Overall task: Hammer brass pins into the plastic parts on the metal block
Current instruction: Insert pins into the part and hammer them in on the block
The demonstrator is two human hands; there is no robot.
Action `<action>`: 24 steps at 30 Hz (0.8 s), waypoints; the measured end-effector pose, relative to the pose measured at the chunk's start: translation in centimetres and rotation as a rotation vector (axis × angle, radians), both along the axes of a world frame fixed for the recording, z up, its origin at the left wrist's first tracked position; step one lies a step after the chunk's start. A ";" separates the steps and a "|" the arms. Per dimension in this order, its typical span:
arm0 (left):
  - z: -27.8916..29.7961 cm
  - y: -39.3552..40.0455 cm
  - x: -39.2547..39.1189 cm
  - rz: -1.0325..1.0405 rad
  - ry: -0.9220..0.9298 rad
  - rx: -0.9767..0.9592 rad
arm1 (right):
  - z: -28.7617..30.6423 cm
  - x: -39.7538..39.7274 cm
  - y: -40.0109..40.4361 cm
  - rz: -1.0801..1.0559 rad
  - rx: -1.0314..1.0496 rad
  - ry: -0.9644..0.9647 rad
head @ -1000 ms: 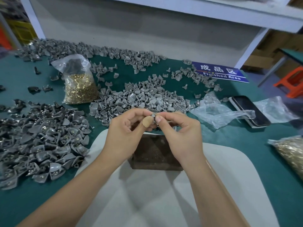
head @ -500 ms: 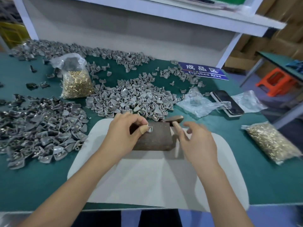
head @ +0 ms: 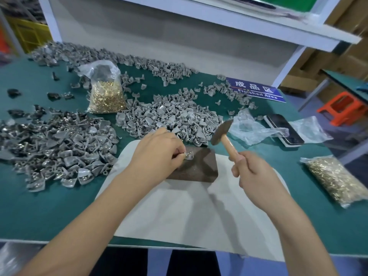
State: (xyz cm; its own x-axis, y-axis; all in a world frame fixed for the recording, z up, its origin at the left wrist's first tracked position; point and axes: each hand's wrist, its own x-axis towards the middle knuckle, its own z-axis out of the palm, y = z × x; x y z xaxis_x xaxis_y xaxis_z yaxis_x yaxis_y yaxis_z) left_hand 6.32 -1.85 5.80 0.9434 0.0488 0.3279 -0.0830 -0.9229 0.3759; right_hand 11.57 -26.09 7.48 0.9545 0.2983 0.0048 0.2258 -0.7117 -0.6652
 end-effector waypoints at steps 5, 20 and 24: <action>-0.1 0.1 -0.2 0.002 -0.008 -0.034 | -1.0 -1.3 1.5 0.110 0.144 0.063; 0.1 0.3 -0.1 0.036 0.016 0.024 | -1.0 -3.4 2.8 0.103 0.158 -0.167; 0.0 0.3 -0.1 0.064 0.012 0.035 | -0.9 -3.4 2.6 0.144 0.076 -0.126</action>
State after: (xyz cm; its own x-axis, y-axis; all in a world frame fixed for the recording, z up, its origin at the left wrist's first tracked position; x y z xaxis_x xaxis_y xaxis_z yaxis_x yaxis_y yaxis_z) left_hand 6.25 -1.55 5.82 0.9426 0.0976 0.3192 -0.0192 -0.9389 0.3438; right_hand 8.15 -23.49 6.61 0.8922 0.4262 0.1494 0.4068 -0.6148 -0.6757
